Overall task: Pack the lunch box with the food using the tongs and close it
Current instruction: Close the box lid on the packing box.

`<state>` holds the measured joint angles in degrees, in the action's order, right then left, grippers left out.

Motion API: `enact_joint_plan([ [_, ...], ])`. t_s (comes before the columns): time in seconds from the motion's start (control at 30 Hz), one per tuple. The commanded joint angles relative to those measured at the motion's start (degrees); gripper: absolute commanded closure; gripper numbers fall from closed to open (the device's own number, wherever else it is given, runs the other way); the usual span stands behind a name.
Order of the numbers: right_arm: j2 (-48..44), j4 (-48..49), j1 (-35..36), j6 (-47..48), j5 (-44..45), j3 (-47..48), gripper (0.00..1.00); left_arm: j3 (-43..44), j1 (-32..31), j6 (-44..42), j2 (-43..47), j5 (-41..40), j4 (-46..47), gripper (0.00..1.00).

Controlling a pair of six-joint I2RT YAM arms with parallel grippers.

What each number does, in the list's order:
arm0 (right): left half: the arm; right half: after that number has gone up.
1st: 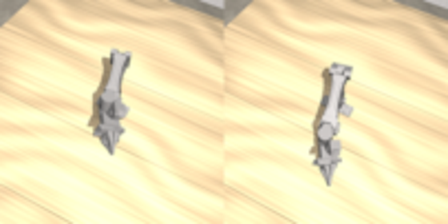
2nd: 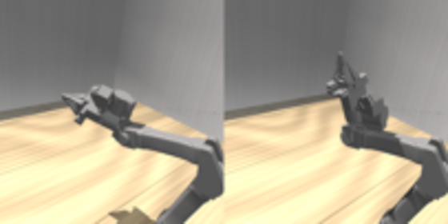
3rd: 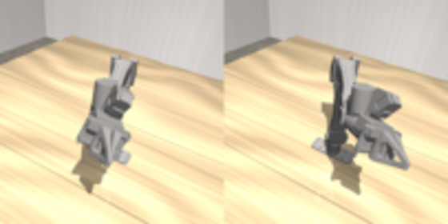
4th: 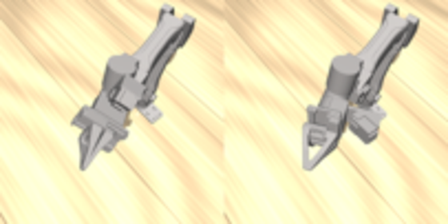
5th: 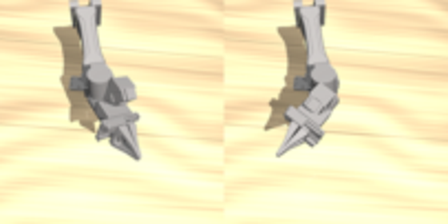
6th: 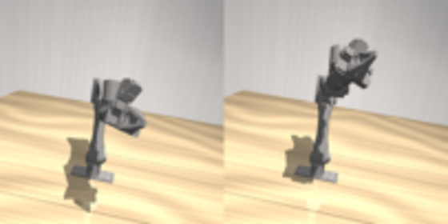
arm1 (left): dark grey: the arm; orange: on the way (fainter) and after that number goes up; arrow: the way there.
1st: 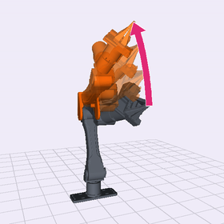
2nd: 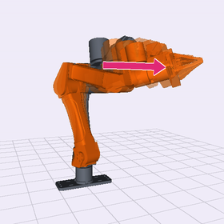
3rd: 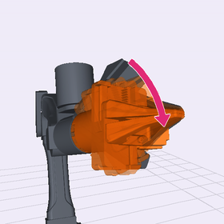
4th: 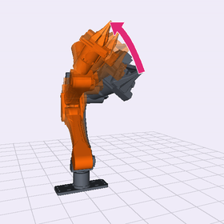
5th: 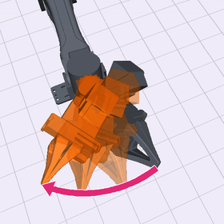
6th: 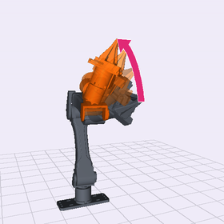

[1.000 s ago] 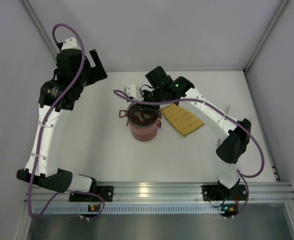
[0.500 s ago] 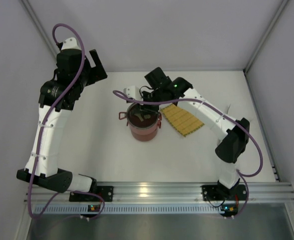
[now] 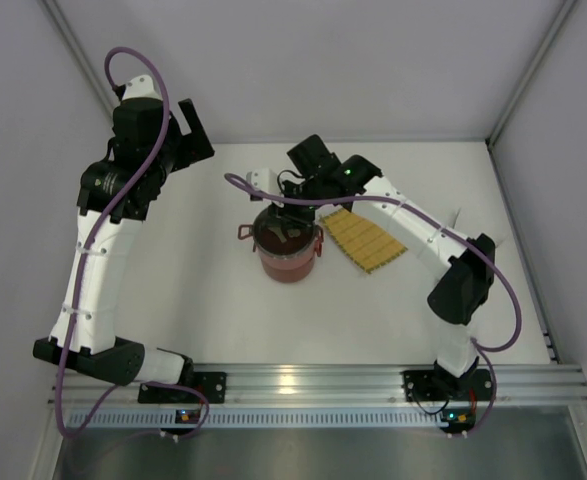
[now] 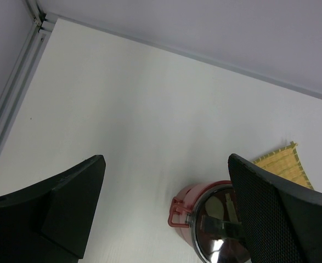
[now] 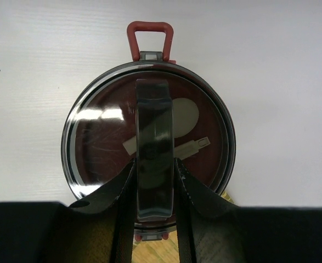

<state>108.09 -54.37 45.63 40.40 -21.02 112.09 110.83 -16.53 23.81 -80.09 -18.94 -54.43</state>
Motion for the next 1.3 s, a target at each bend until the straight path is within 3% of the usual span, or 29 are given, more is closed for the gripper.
enact_joint_plan([
  [0.0,-0.69,6.73,-1.15,-1.64,-0.52,-0.65,1.0,-0.43,0.36,-0.96,0.9,-0.57,1.79,0.01],
  [1.27,-0.6,9.63,-2.03,-6.65,0.89,-3.02,0.98,-0.52,0.28,-0.87,0.99,0.04,1.88,0.02],
])
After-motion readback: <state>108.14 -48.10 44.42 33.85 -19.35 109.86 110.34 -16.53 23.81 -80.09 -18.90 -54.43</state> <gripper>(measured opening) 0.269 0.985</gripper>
